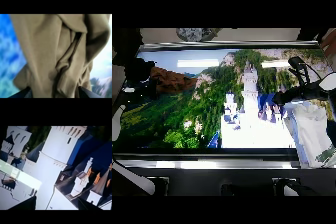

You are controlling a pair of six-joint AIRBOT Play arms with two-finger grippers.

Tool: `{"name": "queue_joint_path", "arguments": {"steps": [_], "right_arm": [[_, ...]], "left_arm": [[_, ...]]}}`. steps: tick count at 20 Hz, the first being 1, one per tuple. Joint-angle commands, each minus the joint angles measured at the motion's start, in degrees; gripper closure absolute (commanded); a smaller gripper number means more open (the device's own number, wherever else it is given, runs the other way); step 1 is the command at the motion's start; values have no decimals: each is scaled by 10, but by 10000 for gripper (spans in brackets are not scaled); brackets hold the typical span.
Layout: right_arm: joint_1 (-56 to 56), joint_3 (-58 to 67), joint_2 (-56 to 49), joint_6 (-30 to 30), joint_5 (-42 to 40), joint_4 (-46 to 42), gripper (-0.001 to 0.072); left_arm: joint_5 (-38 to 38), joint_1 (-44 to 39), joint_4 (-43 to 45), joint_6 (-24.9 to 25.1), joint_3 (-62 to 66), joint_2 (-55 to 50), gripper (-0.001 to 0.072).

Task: Fold the shirts.

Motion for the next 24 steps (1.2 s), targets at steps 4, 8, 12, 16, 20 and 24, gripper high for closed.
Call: {"name": "queue_joint_path", "arguments": {"steps": [4,8,12,16,20,24], "right_arm": [[0,0,0,1,23,33,108],[0,0,0,0,7,43,108],[0,23,3,-50,-16,21,108],[0,78,36,-88,89,-24,108],[0,87,120,-77,147,-62,108],[0,87,190,-59,220,-88,108]], "left_arm": [[68,-23,-103,61,1,-34,558],[-17,-16,-103,73,18,-9,683],[-112,-36,-81,281,23,162,684],[-218,-97,19,288,23,388,684],[-306,-212,34,229,4,532,683],[-344,-363,82,202,-67,565,683]]}}
